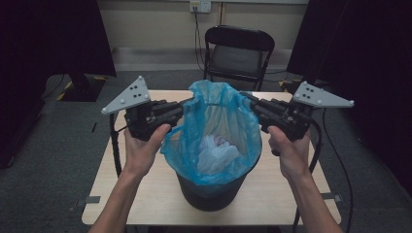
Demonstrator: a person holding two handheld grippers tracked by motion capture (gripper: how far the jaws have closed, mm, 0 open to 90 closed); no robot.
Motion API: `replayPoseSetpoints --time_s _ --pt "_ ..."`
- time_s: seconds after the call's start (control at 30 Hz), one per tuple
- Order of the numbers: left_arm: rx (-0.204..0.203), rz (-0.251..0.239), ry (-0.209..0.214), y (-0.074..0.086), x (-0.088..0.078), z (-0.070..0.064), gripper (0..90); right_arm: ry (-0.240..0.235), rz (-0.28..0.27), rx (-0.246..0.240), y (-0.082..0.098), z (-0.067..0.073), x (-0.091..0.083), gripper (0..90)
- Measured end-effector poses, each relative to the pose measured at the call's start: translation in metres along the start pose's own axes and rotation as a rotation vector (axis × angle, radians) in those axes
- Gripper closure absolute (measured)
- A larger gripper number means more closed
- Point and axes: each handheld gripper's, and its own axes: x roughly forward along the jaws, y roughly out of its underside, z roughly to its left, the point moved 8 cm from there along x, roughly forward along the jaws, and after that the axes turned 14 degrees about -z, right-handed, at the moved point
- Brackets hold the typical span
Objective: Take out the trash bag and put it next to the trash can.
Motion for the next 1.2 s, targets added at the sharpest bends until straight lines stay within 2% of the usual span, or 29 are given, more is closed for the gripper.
replayPoseSetpoints --time_s 0.07,0.2,0.27,0.33,0.4,0.47,0.6,0.63,0.67,0.7,0.73,0.8,0.87,0.97,1.07,1.1,1.17,1.2 --pt "-0.002 0.005 0.011 -0.001 0.008 -0.003 90.0 -0.036 0.024 0.007 0.005 0.008 0.006 70.8" --pt "0.001 0.014 0.031 -0.003 0.018 -0.010 90.0 -0.063 0.066 0.001 0.011 0.018 0.016 69.5" --pt "0.011 0.018 0.028 -0.002 0.020 -0.011 90.0 -0.070 0.085 -0.003 0.014 0.020 0.018 67.4" --pt "-0.008 0.009 0.047 -0.004 0.021 -0.012 90.0 -0.069 0.085 0.004 0.014 0.020 0.018 54.1" --pt "0.005 0.001 0.043 -0.009 0.022 -0.011 90.0 -0.086 0.088 0.021 0.014 0.021 0.018 48.6" --pt "-0.005 -0.005 0.053 -0.011 0.022 -0.012 90.0 -0.084 0.095 0.011 0.014 0.021 0.020 40.7" --pt "-0.038 -0.018 0.110 -0.019 0.028 -0.020 89.7 -0.092 0.107 0.016 0.015 0.021 0.025 37.4" --pt "-0.030 -0.014 0.108 -0.018 0.029 -0.021 88.8 -0.103 0.106 0.019 0.015 0.022 0.028 39.6" --pt "-0.029 -0.018 0.106 -0.018 0.030 -0.022 87.4 -0.120 0.109 0.016 0.016 0.024 0.030 48.2" --pt "-0.029 -0.016 0.096 -0.017 0.029 -0.021 83.3 -0.130 0.114 0.002 0.016 0.026 0.031 62.7" --pt "-0.026 -0.021 0.068 -0.016 0.028 -0.019 74.1 -0.146 0.120 -0.015 0.017 0.028 0.032 73.6" --pt "-0.009 -0.022 0.024 -0.014 0.024 -0.013 52.0 -0.146 0.130 -0.035 0.016 0.031 0.032 86.6" --pt "-0.024 -0.043 0.018 -0.014 0.018 -0.009 34.7 -0.128 0.123 -0.046 0.011 0.030 0.032 89.4" --pt "-0.017 -0.052 0.023 -0.011 0.011 -0.007 26.3 -0.096 0.092 -0.045 -0.003 0.025 0.032 89.9" --pt "0.012 0.004 0.025 -0.001 0.015 -0.008 26.5 -0.112 0.068 -0.045 -0.016 0.029 0.035 90.0" --pt "0.034 0.021 0.024 0.002 0.018 -0.008 29.5 -0.114 0.062 -0.050 -0.019 0.032 0.037 90.0" --pt "0.048 0.035 0.022 0.008 0.024 -0.011 30.6 -0.128 0.037 -0.041 -0.024 0.040 0.038 90.0" --pt "0.051 0.033 0.028 0.009 0.026 -0.012 35.4 -0.133 0.034 -0.045 -0.024 0.043 0.039 90.0"
